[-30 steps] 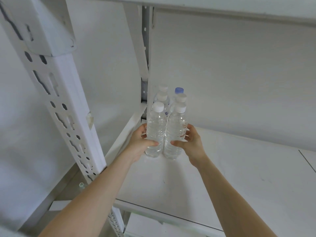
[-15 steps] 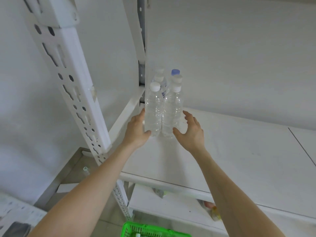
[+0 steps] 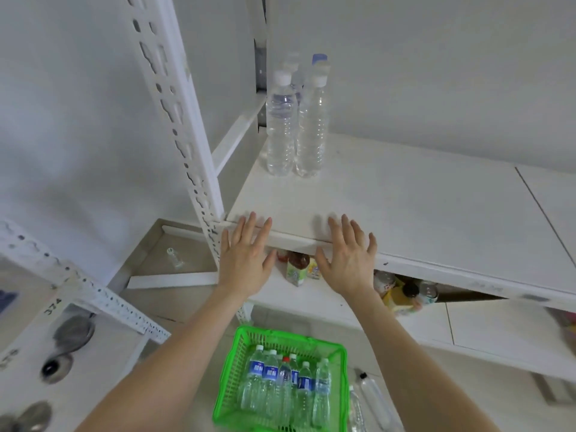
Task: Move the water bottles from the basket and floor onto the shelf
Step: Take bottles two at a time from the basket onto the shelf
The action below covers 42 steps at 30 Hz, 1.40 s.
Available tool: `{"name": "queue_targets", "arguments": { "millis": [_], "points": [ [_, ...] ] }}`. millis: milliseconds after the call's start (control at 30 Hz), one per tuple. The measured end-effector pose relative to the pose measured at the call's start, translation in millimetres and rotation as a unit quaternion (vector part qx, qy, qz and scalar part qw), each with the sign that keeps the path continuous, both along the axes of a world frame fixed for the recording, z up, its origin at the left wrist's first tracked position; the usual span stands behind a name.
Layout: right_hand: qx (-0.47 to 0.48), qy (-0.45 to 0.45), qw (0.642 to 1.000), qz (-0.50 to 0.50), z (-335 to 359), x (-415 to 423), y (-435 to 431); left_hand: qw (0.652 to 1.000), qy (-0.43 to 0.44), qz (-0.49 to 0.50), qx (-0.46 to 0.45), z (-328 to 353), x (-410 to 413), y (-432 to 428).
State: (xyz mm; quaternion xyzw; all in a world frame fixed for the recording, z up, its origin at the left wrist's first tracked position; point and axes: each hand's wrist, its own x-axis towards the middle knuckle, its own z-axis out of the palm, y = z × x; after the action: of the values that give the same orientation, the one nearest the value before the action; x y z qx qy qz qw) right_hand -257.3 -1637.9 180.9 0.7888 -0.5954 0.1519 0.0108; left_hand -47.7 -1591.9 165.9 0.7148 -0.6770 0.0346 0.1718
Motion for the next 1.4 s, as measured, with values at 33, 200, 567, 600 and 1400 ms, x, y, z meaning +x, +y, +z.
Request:
{"name": "queue_targets", "arguments": {
  "millis": [33, 200, 567, 600, 1400],
  "points": [
    [0.006, 0.003, 1.000, -0.001, -5, -3, 13, 1.000, -0.005, -0.005, -0.002, -5, -2, 11],
    [0.035, 0.018, 0.999, -0.028, -27, -13, 79, 0.998, -0.023, -0.033, 0.048, -27, -7, 67],
    [0.173, 0.040, 0.982, -0.063, -108, -30, 247, 0.977, -0.035, -0.082, 0.194, -106, -13, 214],
    [0.185, 0.039, 0.980, -0.070, -116, -33, 260, 0.975, -0.036, -0.081, 0.205, -114, -15, 225],
    [0.324, 0.053, 0.941, -0.085, -283, -108, 288, 0.934, 0.006, -0.074, 0.351, -273, -102, 254]
  ]
}}
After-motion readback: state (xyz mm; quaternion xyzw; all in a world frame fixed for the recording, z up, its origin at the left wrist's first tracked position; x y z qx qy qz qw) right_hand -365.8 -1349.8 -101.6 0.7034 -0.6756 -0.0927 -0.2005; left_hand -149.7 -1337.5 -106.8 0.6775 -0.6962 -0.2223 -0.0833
